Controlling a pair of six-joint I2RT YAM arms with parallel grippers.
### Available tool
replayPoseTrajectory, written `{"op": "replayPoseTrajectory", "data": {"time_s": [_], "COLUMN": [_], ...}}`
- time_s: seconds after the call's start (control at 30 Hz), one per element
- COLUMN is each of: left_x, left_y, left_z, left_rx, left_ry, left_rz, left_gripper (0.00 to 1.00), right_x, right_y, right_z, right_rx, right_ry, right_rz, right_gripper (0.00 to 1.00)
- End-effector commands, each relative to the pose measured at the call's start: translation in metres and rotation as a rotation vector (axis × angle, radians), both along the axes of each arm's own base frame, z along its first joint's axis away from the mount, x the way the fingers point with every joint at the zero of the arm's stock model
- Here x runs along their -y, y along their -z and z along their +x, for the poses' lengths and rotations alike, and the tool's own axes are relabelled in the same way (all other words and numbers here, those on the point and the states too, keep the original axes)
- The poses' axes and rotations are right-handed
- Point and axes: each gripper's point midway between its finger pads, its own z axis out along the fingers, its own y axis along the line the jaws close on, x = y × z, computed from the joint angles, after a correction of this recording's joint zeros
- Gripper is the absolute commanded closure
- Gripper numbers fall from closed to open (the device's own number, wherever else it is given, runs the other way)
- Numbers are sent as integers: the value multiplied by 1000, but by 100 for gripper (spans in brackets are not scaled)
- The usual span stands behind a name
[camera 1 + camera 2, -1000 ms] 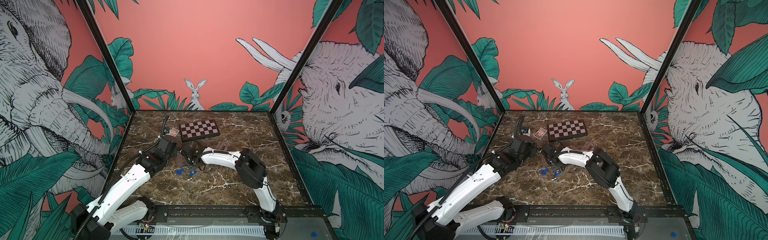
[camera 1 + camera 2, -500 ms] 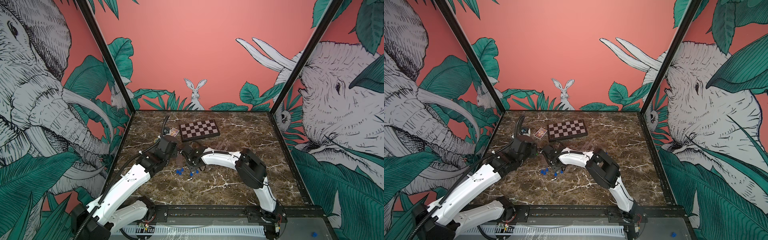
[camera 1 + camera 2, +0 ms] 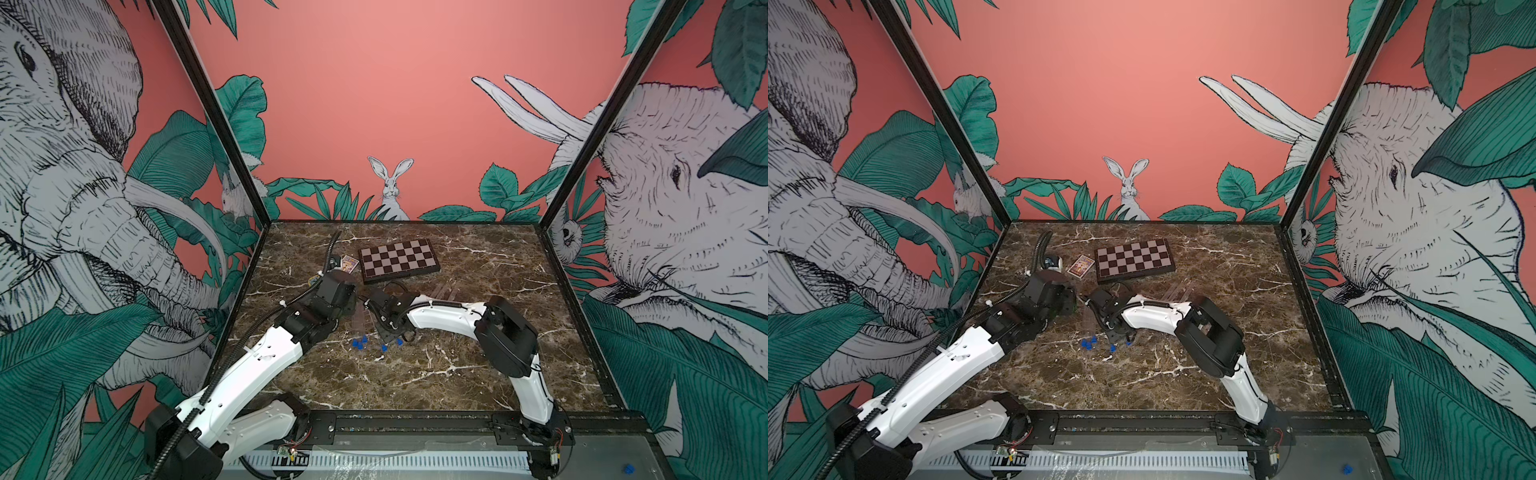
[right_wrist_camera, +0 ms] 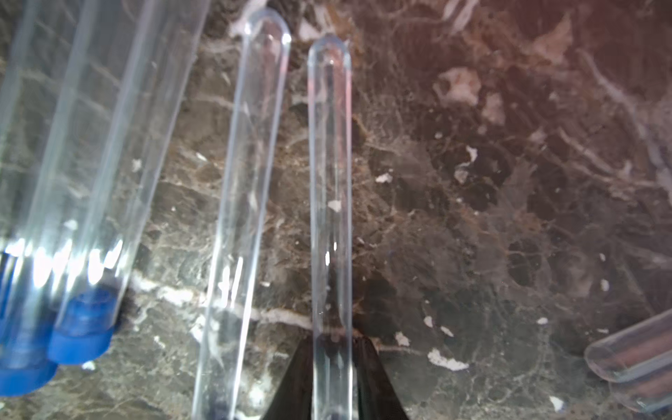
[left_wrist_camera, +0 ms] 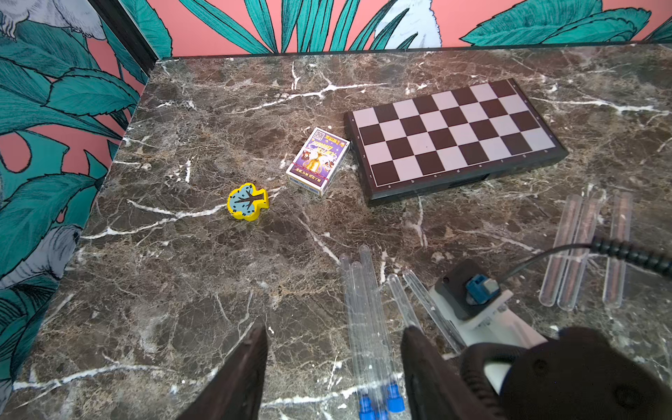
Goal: Remove stoppers from test tubes
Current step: Pick up the test tube at the center of the board.
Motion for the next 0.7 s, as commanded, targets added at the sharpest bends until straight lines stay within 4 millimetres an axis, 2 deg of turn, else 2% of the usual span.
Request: {"op": "replayPoseTrajectory", "data": {"time_s": [0.0,0.17,0.33,0.5,0.67], "left_x": [-3,-4,-1,11,38], "left_y": [-11,-12,-15,-23,-34], "left_z": [3,3,3,6,6], "left_rx": [31,34,42,95,184], "left_ry": [-22,-22,16,108,273], "left_rz": [-15,-9,10,16,-39], "left_gripper": [38,34,26,23,26], "right_x": [17,20,26,38,60], "right_y": [3,-1,-19,-51,-84], "right_z": [-3,-1,6,18,31], "right_rx": [-26,-29,-21,-16,-16], "right_ry": [27,38,67,107,144], "right_rz": [-38,-25,30,135,286], "right_gripper": [79,84,88,88,88]}}
